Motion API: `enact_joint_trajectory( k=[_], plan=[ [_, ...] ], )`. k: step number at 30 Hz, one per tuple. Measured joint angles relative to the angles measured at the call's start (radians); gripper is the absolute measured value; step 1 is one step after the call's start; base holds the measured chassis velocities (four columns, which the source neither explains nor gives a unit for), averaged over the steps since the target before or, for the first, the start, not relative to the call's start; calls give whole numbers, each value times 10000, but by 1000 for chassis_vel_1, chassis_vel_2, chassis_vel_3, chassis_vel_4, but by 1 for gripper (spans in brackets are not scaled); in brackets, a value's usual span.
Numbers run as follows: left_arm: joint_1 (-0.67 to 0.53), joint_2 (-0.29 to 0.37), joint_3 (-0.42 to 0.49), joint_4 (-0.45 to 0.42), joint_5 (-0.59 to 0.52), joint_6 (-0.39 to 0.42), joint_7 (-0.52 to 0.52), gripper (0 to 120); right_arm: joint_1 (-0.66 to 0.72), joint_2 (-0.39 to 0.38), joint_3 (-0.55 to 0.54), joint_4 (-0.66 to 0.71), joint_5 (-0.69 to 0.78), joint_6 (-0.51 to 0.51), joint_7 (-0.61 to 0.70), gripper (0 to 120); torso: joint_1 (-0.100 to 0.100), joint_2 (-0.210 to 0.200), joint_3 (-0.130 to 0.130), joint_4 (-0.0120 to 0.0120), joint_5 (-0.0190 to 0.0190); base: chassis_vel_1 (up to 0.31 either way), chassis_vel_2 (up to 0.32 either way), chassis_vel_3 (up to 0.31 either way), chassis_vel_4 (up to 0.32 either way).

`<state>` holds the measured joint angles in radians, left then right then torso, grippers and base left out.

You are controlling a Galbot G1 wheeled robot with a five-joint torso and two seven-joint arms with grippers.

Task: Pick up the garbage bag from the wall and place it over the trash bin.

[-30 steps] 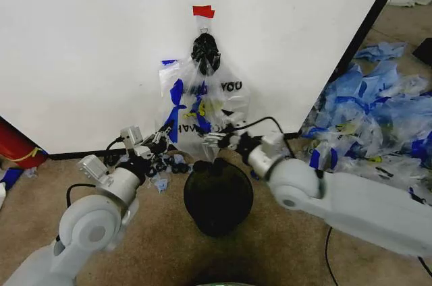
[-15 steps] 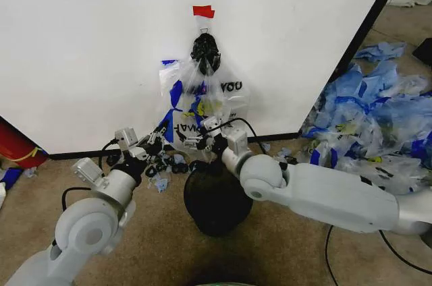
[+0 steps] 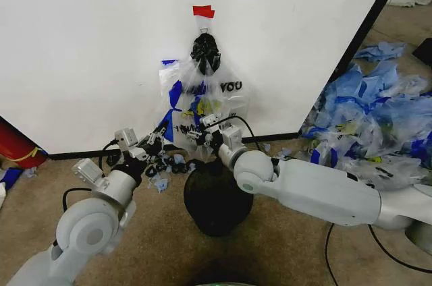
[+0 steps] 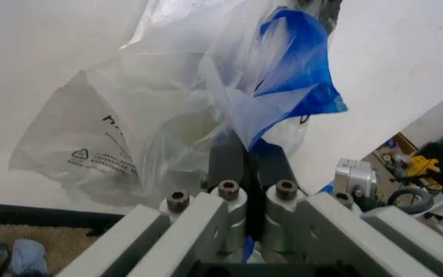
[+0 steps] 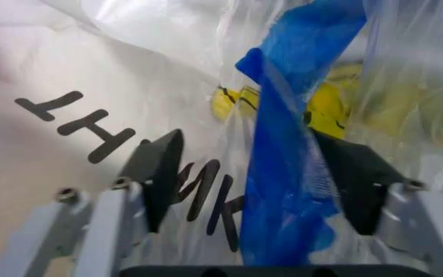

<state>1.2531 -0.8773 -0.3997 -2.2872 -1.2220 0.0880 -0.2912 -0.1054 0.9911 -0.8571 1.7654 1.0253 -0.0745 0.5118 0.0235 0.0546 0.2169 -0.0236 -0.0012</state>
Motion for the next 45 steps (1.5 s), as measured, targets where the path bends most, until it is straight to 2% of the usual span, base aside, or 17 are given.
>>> enact_joint_trajectory(
  k=[2, 4, 16, 26, 32, 41, 45],
  plan=[
    [5, -4, 0, 4, 4, -4, 6, 0, -5, -2, 3, 0, 0, 3, 0, 59, 0, 0, 0, 0, 0, 0, 0, 0, 0],
    [12, -25, 4, 14, 15, -17, 22, 0, -47, -20, 40, -3, -1, 17, -1, 46, 0, 0, 0, 0, 0, 0, 0, 0, 0],
    [62, -63, 34, 27, 74, -35, 43, 0, -268, -216, 191, 76, -76, 219, -14, 0, 0, 0, 0, -1, 0, 0, 0, 0, 0],
    [71, -88, 87, 192, 173, -85, 93, 0, -429, -295, 316, 259, -170, 335, -15, 0, 0, 0, 0, 1, 0, 0, 0, 0, 0],
    [58, -49, 107, 278, 242, -137, 134, 0, -699, -513, 761, 706, -202, 600, -62, 0, 0, 0, 0, 1, -1, 0, 0, 0, 0],
    [-42, -25, 118, 401, 242, -157, 128, 0, -1555, -1514, 1731, 2102, 8, 1001, -378, 0, 0, 0, -1, 0, 2, 0, 0, 0, 0],
    [-18, -24, 40, 412, 271, -161, 85, 0, -2589, -2238, 2646, 2824, 102, 1552, -980, 0, 0, 1, -1, 0, 4, 0, 0, 0, 0]
  ],
)
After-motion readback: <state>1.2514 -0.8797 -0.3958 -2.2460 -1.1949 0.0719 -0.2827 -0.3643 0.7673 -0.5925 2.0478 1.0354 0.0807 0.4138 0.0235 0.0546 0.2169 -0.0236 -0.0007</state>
